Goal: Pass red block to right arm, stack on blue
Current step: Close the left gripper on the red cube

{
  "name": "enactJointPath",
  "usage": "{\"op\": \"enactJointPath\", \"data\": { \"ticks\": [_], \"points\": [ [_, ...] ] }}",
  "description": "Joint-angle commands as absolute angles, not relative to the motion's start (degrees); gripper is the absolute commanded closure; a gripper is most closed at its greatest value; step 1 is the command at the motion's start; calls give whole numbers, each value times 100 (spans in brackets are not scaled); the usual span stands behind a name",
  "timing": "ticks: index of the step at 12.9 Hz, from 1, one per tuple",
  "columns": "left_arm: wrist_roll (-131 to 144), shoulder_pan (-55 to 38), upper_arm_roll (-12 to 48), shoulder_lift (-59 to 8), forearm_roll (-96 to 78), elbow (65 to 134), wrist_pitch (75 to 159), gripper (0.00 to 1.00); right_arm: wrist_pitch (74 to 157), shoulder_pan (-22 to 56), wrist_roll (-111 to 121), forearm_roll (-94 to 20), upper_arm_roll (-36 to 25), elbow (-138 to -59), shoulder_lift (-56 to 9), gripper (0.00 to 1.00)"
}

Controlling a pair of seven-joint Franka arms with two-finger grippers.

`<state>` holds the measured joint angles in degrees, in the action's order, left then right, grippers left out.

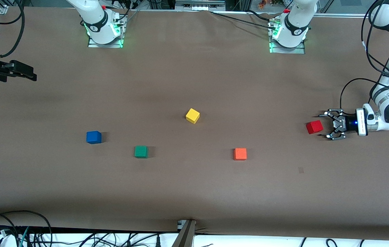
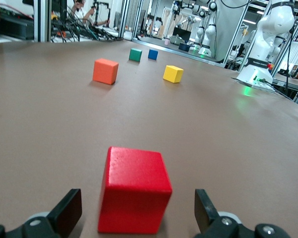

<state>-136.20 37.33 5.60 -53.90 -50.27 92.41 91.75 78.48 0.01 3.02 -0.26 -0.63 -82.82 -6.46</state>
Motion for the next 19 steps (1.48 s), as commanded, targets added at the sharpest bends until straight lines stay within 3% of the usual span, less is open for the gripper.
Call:
{"op": "enactJointPath", "data": {
  "ticks": [1,6,7,10,11,12,16,19],
  "points": [
    [-14256,3612,527,-5511,-5256,9158,9316,0,7849,-62,378,-132,-53,-8165,-694,0],
    [-14511,3516,527,-5520,-5335,9158,9343,0,7857,-62,378,-132,-61,-8165,-694,0],
    [-14554,3516,527,-5520,-5326,9150,9343,8,7857,-62,378,-132,-62,-8165,-694,0],
    [-14967,3481,519,-5520,-5361,9141,9343,63,7857,-53,352,-141,-53,-8165,-694,0],
    [-15046,3454,519,-5520,-5361,9080,9343,94,7857,-53,308,-219,-53,-8165,-686,0],
    [-15056,3437,519,-5511,-5353,9018,9334,100,7857,-53,299,-272,-53,-8165,-694,0],
    [-14750,3016,632,-5440,-5379,8650,9001,100,8042,-26,290,-281,-35,-8183,-729,0],
    [-14082,3006,1369,-5440,-5396,8429,8947,100,7998,-18,290,-281,-35,-8200,-782,0]
  ]
}}
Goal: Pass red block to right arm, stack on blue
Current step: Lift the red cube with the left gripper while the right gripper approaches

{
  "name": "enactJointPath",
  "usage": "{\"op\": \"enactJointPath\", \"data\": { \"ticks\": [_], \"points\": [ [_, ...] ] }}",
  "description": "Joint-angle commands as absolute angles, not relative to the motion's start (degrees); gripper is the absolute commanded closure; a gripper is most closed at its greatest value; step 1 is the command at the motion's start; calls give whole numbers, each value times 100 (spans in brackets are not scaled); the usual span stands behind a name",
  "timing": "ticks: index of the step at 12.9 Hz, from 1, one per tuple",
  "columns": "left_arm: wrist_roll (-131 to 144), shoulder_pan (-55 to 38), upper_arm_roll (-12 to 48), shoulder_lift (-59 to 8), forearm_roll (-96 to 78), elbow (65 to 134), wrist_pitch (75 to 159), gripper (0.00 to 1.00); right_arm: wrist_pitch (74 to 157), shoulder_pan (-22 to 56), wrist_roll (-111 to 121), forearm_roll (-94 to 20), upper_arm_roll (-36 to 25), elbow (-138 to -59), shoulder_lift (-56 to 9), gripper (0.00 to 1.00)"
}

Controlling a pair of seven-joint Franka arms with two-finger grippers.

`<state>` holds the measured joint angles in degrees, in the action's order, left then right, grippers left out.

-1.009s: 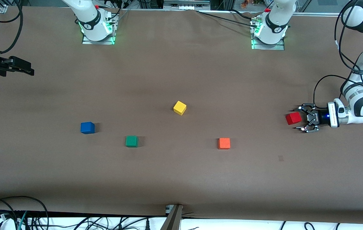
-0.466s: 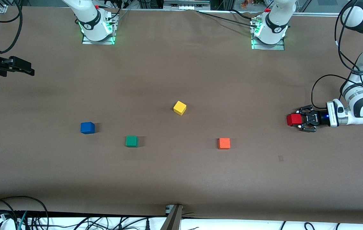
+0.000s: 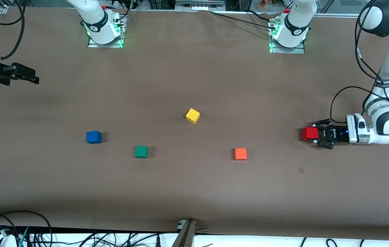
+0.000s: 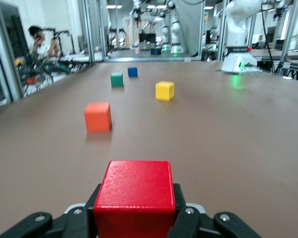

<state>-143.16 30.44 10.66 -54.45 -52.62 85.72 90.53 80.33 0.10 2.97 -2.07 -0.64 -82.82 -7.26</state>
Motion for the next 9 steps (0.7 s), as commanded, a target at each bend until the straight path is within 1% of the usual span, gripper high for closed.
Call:
{"op": "enactJointPath", "data": {
  "ticks": [1,3,5,6,9],
  "points": [
    [-13880,3006,1632,-5440,-5553,8429,8956,100,7989,-18,299,-281,-35,-8191,-782,0],
    [-13624,2910,2081,-5414,-5843,8420,9026,100,7981,-44,369,-281,-35,-8191,-826,0],
    [-13195,2804,2546,-5257,-6169,8420,9289,100,7972,-35,387,-273,-44,-8191,-887,0],
    [-12879,2743,2827,-5151,-6187,8429,9551,100,7972,-26,395,-229,-35,-8191,-896,0],
    [-12009,2742,3873,-5045,-6205,8490,10955,100,7954,-17,378,-298,-35,-8218,-1019,0]
  ]
}}
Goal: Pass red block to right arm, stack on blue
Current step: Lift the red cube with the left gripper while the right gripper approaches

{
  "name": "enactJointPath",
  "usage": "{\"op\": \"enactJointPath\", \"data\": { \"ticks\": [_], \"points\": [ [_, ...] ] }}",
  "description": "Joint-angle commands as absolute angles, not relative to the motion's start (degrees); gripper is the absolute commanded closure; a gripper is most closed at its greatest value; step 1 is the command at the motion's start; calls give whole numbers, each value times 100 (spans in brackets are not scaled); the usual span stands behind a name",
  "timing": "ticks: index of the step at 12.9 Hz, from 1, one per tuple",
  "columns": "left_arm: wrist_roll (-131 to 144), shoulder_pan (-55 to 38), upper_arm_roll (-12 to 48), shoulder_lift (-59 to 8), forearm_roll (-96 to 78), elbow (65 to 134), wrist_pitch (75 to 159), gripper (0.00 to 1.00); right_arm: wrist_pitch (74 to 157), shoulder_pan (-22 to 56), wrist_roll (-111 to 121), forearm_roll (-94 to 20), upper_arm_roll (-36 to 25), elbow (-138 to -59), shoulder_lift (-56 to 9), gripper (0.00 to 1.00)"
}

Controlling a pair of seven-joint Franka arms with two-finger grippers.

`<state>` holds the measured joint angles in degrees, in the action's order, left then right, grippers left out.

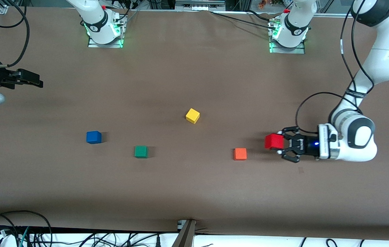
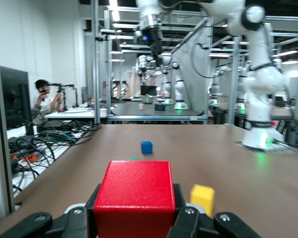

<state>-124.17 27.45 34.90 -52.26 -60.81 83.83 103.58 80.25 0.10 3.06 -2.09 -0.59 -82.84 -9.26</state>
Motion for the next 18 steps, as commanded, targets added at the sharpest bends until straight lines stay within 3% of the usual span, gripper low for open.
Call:
{"op": "enactJointPath", "data": {
  "ticks": [1,5,9,18],
  "points": [
    [-11754,2725,4154,-5028,-6205,8499,11369,100,7972,-18,369,-464,-18,-8218,-1028,0],
    [-10629,2225,4605,-4694,-6196,8534,12670,100,7972,-9,369,-2367,-9,-8235,-1238,0],
    [-9573,1347,4632,-4518,-6117,8324,13797,100,8392,210,387,-3714,9,-8218,-1599,0],
    [-8079,247,4535,-4369,-6065,7375,14238,100,9272,544,924,-6238,9,-8191,-2469,0]
  ]
}}
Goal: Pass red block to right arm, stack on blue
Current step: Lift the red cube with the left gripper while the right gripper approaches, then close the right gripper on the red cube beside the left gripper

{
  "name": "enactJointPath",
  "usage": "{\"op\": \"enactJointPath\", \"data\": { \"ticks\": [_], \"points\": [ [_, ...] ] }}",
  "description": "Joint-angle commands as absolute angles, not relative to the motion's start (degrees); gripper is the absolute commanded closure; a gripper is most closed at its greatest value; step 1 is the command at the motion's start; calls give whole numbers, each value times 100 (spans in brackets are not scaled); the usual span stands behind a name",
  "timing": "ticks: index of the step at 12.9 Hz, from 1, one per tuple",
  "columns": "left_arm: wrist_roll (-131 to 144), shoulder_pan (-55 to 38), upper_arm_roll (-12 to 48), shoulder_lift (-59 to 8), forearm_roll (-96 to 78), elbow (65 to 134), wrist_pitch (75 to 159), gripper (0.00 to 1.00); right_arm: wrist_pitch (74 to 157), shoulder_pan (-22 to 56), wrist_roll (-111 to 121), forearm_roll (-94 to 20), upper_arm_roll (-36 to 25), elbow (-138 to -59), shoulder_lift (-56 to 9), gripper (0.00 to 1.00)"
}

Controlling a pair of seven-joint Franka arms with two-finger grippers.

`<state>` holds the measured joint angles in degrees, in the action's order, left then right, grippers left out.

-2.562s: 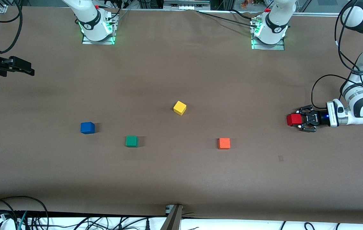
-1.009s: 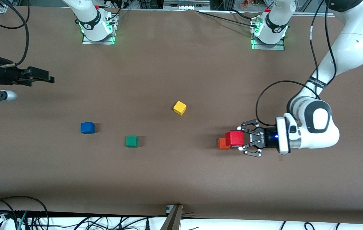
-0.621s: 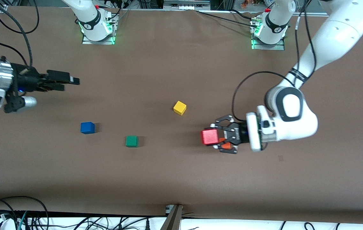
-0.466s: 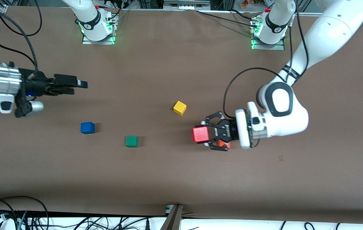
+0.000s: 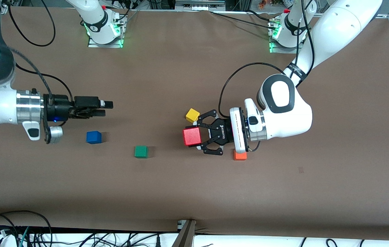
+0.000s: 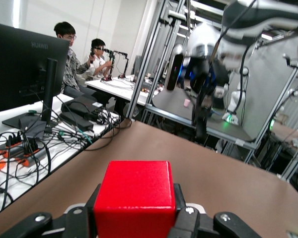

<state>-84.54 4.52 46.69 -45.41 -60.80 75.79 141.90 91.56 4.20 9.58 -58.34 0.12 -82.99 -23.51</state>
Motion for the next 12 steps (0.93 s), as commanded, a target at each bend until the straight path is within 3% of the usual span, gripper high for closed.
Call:
{"op": "enactJointPath", "data": {
  "ticks": [1,4,7,12],
  "points": [
    [-7903,124,4500,-4342,-5890,7357,14264,100,9386,641,897,-6562,9,-8191,-2548,0],
    [-7393,-210,4491,-4368,-5380,7191,14800,100,9623,851,905,-7380,18,-8174,-2768,0],
    [-7103,-710,3957,-4368,-5353,6953,14801,100,10045,1124,879,-7532,9,-8165,-2760,0],
    [-6847,-958,3665,-4368,-5335,6794,14801,100,10608,1310,879,-7910,17,-8130,-2891,0]
  ]
}}
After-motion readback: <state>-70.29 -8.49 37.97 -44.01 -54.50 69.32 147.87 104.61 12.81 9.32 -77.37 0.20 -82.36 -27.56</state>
